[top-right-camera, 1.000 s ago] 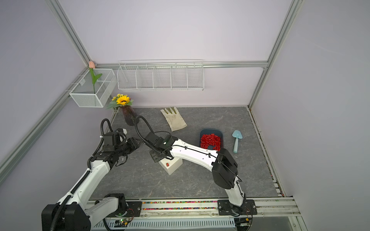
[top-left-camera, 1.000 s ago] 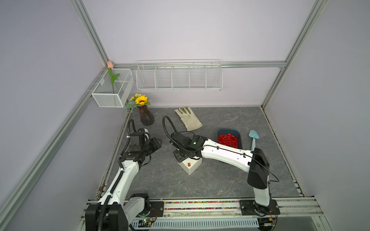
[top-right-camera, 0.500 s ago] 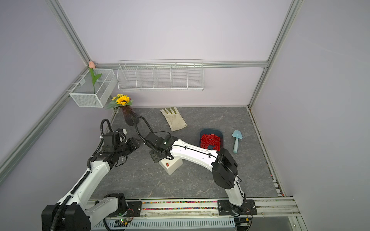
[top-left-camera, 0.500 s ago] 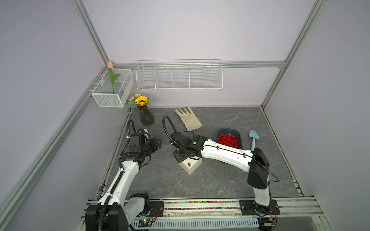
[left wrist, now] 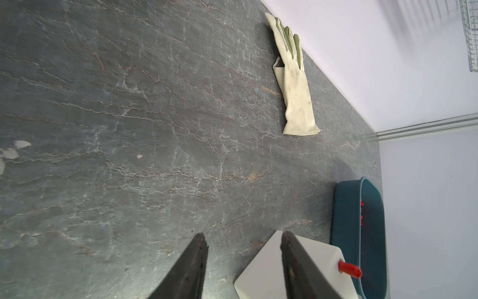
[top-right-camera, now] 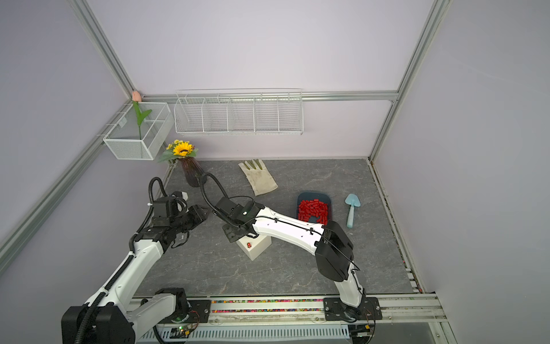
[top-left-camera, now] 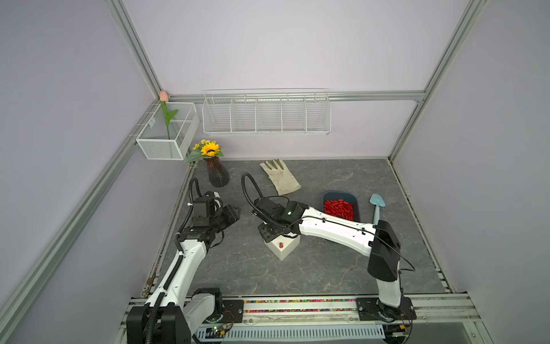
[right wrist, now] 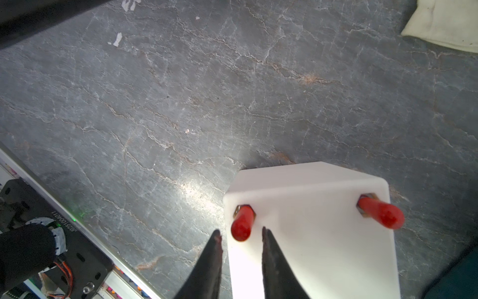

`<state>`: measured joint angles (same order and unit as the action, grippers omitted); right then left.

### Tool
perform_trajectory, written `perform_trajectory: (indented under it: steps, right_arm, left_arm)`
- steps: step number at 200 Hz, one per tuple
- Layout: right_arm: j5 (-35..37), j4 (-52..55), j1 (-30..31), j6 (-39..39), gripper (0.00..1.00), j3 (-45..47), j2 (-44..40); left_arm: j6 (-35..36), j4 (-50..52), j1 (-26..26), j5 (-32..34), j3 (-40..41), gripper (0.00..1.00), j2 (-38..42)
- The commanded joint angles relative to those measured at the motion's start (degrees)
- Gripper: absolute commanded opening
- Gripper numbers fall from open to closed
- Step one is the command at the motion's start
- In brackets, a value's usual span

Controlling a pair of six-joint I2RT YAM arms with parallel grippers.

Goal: Cover the protruding screws with screw protection sleeves
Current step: Attach the screw protection sleeve to the screw.

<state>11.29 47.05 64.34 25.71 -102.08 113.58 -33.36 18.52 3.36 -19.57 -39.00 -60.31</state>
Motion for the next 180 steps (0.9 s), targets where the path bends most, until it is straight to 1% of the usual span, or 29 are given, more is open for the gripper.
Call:
perform_trajectory:
  steps: [1,73,125,180]
  right_arm:
    - [1.05,1.38,0.51,0.38,0.31,-1.19,-2.04]
    - [0.93,1.91,-0.01,-0.04,0.29,-1.98,-2.23]
    - [0.17,1.82,-0.7,0.04,0.18,-1.98,-1.79]
    - [-0.98,1.73,-1.01,-0.14,0.16,-1.98,-1.2]
  left_arm:
    - [0.05,-0.01,-0.41,-0.49,0.69,0.49,0.83]
    - [0.01,-0.23,-0.54,-0.58,0.68,0.49,0.72]
    - [0.08,-0.22,-0.63,-0.59,0.77,0.49,0.71]
    - [-0.03,-0.27,-0.72,-0.64,0.62,0.49,0.7]
